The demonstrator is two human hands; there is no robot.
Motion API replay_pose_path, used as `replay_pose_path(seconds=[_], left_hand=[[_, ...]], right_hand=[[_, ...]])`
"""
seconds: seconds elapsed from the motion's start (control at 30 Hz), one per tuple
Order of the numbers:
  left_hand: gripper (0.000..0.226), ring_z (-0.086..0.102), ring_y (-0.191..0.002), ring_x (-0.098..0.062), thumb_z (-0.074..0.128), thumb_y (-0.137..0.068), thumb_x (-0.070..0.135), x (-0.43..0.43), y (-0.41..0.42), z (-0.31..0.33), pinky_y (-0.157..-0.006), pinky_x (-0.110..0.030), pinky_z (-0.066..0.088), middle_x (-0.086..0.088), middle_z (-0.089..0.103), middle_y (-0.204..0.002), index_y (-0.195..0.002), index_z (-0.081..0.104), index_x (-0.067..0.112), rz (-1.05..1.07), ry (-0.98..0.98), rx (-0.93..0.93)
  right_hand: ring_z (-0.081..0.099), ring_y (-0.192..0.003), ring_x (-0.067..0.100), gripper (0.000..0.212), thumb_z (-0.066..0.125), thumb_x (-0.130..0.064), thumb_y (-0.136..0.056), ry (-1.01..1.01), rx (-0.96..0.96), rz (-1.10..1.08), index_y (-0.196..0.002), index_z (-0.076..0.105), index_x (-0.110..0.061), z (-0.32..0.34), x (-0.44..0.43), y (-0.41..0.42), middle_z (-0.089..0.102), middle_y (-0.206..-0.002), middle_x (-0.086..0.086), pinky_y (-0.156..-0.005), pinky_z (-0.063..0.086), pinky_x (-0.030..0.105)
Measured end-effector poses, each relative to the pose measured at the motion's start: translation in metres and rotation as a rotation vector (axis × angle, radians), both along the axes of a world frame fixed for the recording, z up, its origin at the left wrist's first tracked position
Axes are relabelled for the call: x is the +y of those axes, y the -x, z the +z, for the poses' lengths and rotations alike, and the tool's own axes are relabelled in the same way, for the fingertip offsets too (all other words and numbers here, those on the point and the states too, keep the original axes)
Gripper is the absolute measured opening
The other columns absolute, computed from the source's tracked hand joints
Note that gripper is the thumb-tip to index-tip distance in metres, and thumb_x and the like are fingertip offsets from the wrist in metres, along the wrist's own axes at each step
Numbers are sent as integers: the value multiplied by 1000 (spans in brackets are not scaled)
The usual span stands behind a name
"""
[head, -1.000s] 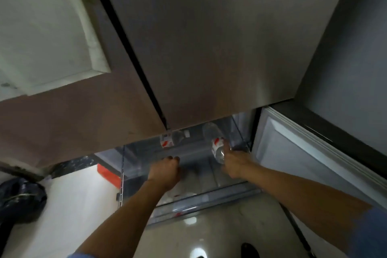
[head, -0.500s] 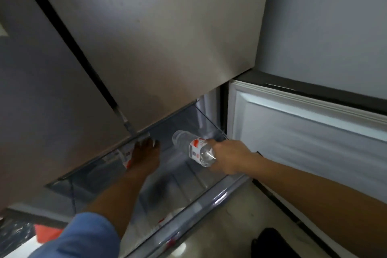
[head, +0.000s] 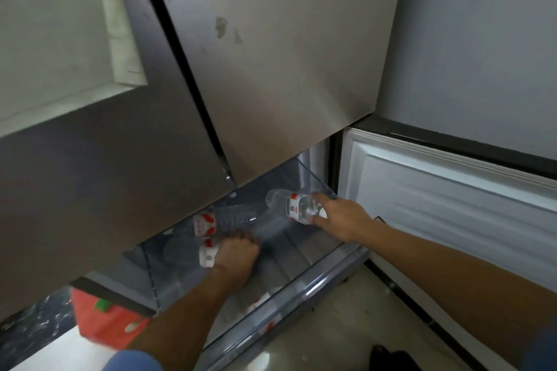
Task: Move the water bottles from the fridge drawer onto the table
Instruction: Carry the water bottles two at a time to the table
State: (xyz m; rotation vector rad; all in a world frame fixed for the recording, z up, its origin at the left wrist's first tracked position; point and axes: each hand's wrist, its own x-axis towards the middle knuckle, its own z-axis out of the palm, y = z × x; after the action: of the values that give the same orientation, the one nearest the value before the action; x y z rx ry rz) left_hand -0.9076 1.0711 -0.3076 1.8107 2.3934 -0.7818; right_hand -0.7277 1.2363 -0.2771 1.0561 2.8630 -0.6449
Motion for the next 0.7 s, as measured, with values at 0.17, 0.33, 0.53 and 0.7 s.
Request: replay_pose_path(seconds=[0.17, 0.33, 0.53, 0.7], left_hand=[[36, 55, -112, -34, 48, -92, 19, -43, 3, 34, -90, -41, 47, -16, 56, -125, -127, 50, 9, -38, -124, -109], [43, 59, -105, -31, 39, -100, 27, -69, 9, 74, -87, -40, 50, -16, 56, -126, -139, 36, 9, -26, -199, -119], [39, 68, -64, -29, 33, -95, 44, -99, 17, 104, -57, -33, 51, -6, 71, -80, -108, 58, 16, 47, -480, -28], [41, 65, -58, -29, 32, -91, 51, -121, -8, 134, -51, -30, 47, -7, 68, -68, -92, 54, 17, 229, -611, 41]], right_hand=[[62, -95, 28, 52, 37, -47, -98, -105, 21, -38, -144, 29, -24, 13, -27, 6, 63, -115, 12, -78, 49, 35], [63, -87, 30, 42, 37, -43, -98, -232, 28, 30, -132, 40, -18, 42, -41, 11, 67, -104, 12, -69, 47, 34], [62, -81, 29, 33, 39, -45, -96, -327, 28, 130, -105, 46, -15, 78, -53, 12, 67, -96, 11, -65, 42, 33], [64, -84, 30, 40, 37, -50, -96, -475, 118, 250, -110, 47, -14, 100, -62, 2, 69, -93, 9, -61, 33, 32]])
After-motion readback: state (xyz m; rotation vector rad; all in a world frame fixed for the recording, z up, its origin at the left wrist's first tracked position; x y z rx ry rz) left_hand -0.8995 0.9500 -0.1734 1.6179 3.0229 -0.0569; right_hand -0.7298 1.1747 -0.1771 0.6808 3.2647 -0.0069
